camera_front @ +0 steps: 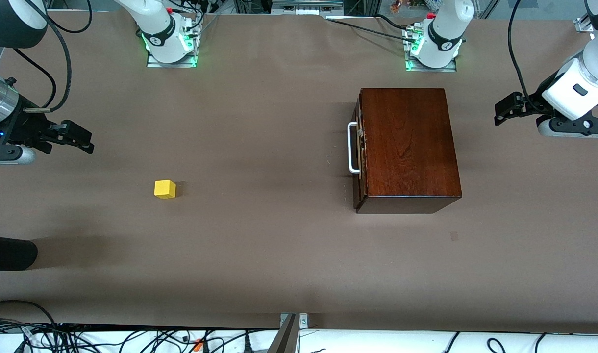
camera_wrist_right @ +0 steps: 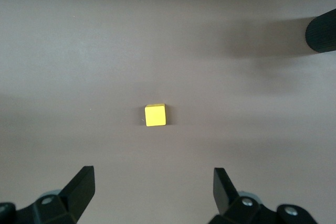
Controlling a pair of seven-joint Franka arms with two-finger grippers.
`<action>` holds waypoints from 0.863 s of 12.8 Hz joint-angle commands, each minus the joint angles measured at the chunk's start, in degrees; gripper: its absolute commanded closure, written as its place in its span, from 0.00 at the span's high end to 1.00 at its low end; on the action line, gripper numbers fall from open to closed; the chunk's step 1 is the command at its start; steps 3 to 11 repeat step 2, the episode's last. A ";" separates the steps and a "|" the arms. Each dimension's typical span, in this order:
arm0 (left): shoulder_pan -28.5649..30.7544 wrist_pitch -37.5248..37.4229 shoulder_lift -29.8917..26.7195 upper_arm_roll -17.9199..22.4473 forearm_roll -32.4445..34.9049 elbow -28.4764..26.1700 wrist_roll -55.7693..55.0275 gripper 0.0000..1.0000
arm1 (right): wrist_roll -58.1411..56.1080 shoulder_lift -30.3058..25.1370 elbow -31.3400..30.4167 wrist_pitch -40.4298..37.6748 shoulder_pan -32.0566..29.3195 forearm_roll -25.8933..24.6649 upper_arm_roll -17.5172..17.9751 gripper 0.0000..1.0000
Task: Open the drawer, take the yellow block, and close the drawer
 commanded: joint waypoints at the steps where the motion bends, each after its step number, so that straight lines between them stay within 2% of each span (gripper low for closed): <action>1: -0.04 -1.22 0.93 -0.24 -0.47 2.04 -0.77 1.00 | 0.37 0.30 1.03 -0.38 -0.41 0.70 0.16 1.00; 11: -0.04 -1.22 1.02 -0.24 -0.47 2.04 -0.77 1.00 | 0.37 0.30 1.03 -0.38 -0.41 0.70 0.16 1.00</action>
